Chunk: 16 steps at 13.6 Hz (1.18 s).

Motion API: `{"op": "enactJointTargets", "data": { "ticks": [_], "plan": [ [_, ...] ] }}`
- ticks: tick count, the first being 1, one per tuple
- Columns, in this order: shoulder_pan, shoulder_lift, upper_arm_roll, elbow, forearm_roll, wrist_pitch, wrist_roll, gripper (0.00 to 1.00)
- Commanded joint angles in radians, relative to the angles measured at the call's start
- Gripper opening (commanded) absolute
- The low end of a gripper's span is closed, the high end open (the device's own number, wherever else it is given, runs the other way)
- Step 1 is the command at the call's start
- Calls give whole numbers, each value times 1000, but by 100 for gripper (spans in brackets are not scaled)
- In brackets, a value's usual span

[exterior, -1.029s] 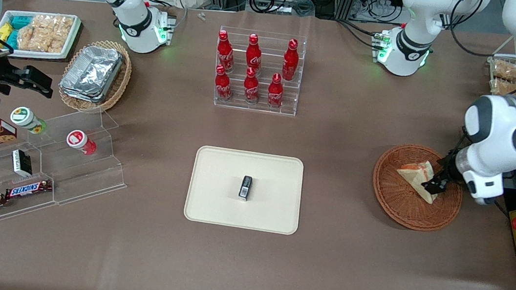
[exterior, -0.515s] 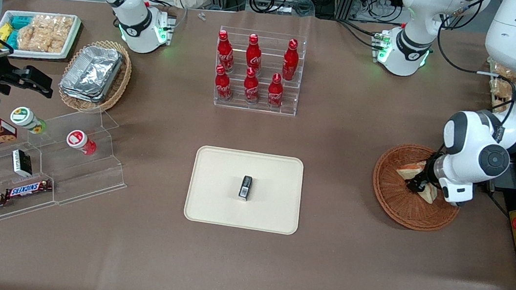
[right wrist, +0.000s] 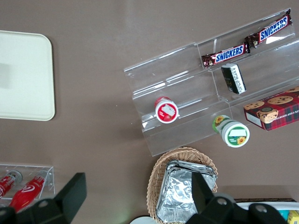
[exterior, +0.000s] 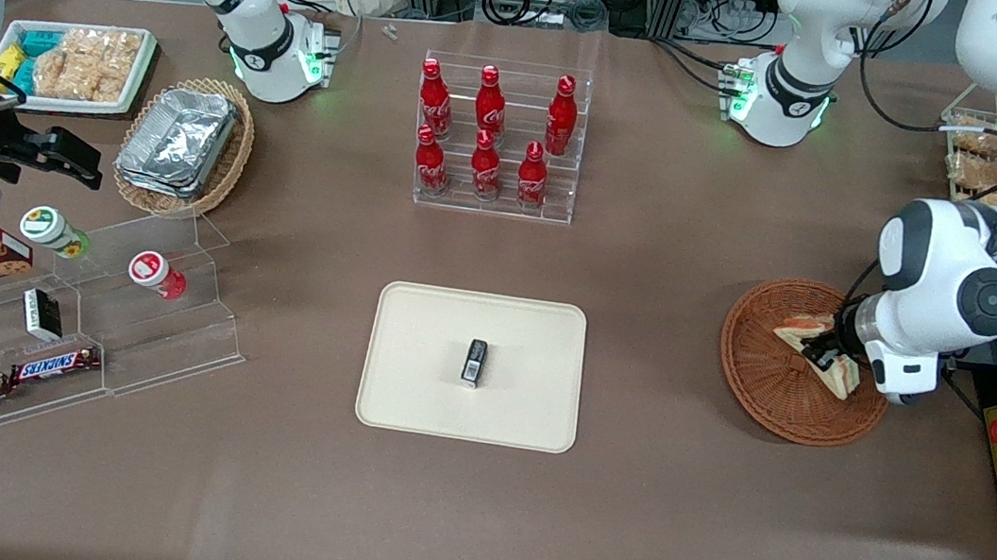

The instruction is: Place sandwich from basket to tray

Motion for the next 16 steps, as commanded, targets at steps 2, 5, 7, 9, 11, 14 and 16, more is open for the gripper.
{"op": "enactJointTargets", "data": {
  "ticks": [2,5,7,9,11,14,16],
  "plan": [
    [-24,97,-226,184,11,-61,42,0],
    [-74,206,-327,281,21,55,180,0],
    [-168,290,-328,339,69,107,185,0],
    [-214,390,-328,373,167,175,170,0],
    [-237,461,-326,384,211,254,168,0],
    [-236,522,-323,388,229,302,164,22],
    [-236,542,-320,399,231,321,162,100]
  ]
}}
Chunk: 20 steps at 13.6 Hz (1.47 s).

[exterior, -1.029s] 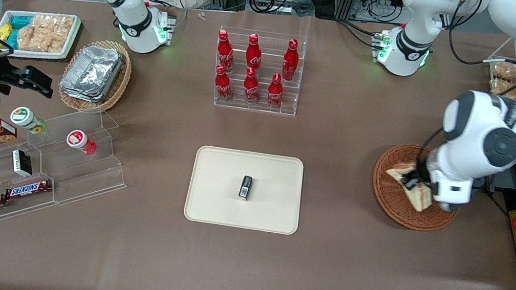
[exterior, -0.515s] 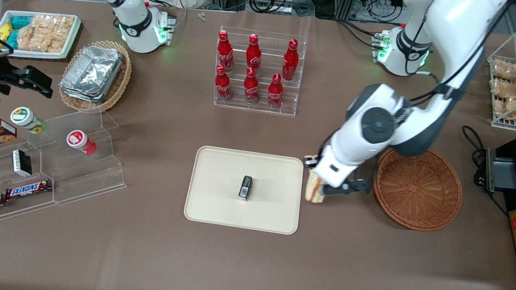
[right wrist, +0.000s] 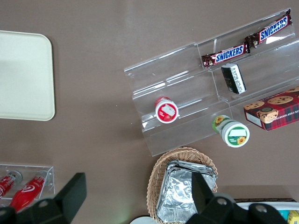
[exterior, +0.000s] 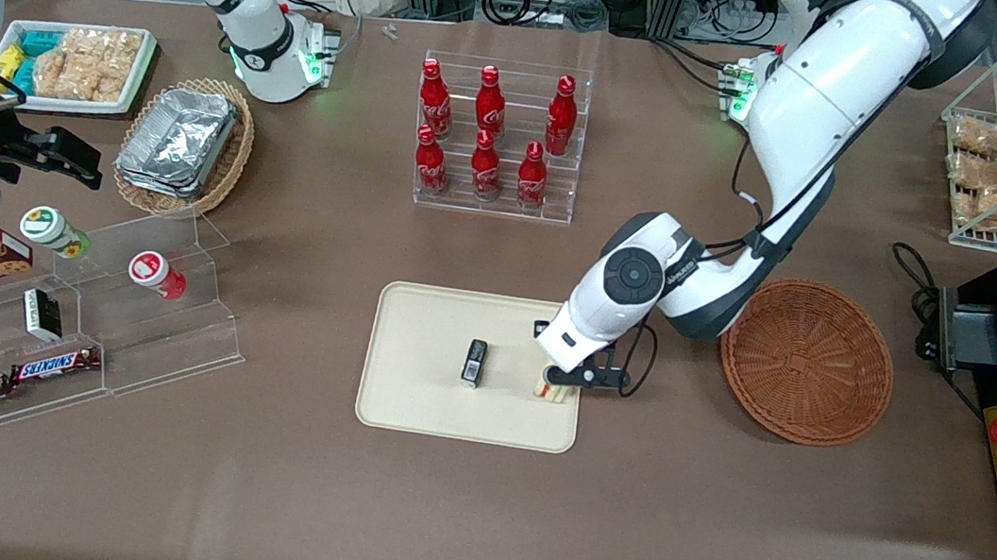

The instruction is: Place sandwich from basket to tray

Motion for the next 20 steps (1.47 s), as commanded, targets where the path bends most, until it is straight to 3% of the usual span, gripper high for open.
{"op": "enactJointTargets", "data": {
  "ticks": [1,5,8,15,18,20],
  "plan": [
    [-4,15,3,40,19,8,-5,100],
    [9,-126,32,59,17,-56,-82,100],
    [84,-247,55,100,4,-255,-70,100],
    [300,-493,57,116,-179,-616,328,100],
    [392,-602,61,114,-213,-787,488,100],
    [388,-655,137,116,-213,-854,580,100]
  ]
}}
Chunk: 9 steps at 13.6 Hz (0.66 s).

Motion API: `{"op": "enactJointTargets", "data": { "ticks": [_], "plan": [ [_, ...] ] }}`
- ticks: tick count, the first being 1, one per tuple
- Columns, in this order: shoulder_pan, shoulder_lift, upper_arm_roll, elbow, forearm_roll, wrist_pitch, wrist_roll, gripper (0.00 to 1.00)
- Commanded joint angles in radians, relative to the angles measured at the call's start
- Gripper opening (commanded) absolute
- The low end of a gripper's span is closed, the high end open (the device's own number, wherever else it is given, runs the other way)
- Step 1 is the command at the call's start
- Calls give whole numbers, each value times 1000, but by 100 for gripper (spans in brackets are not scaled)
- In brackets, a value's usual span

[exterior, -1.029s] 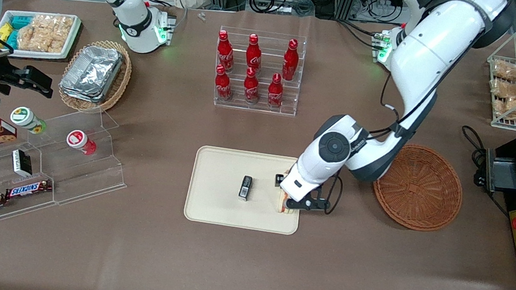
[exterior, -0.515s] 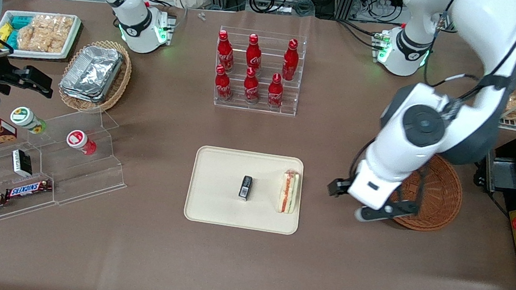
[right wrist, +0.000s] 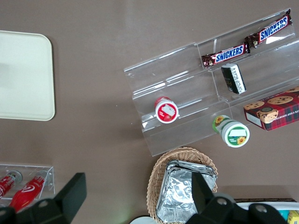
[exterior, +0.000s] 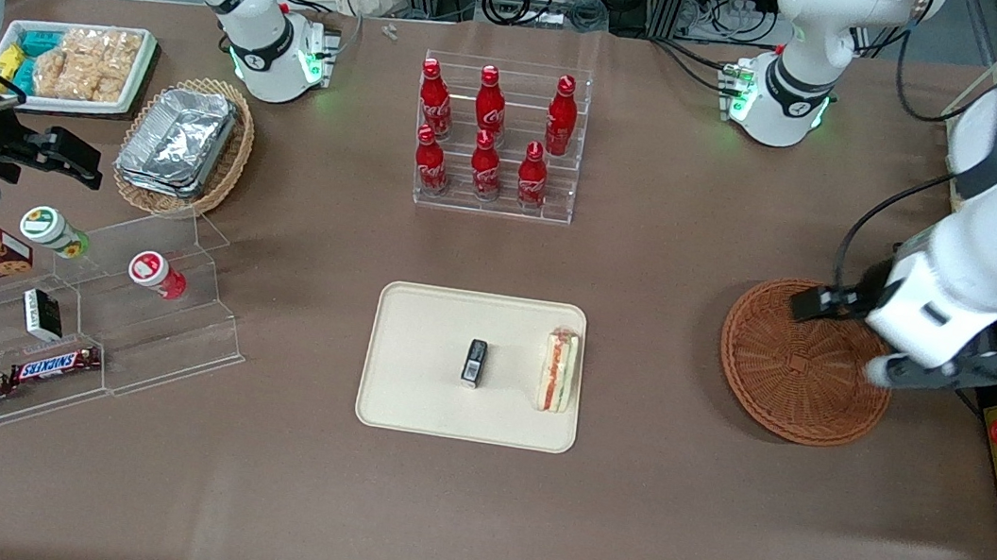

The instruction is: Place sandwich from basket to tray

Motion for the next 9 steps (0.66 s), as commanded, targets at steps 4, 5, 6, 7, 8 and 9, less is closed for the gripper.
{"op": "enactJointTargets", "data": {
  "ticks": [4,5,6,7,8,9],
  "plan": [
    [-241,-152,346,-31,-20,-133,130,100],
    [-304,-158,421,-32,-20,-142,135,100],
    [-309,-159,427,-29,-19,-151,137,100],
    [-309,-156,427,-26,-19,-153,138,100],
    [-309,-155,428,-26,-19,-153,138,100],
    [-311,-155,427,-25,-19,-153,138,100]
  ]
}}
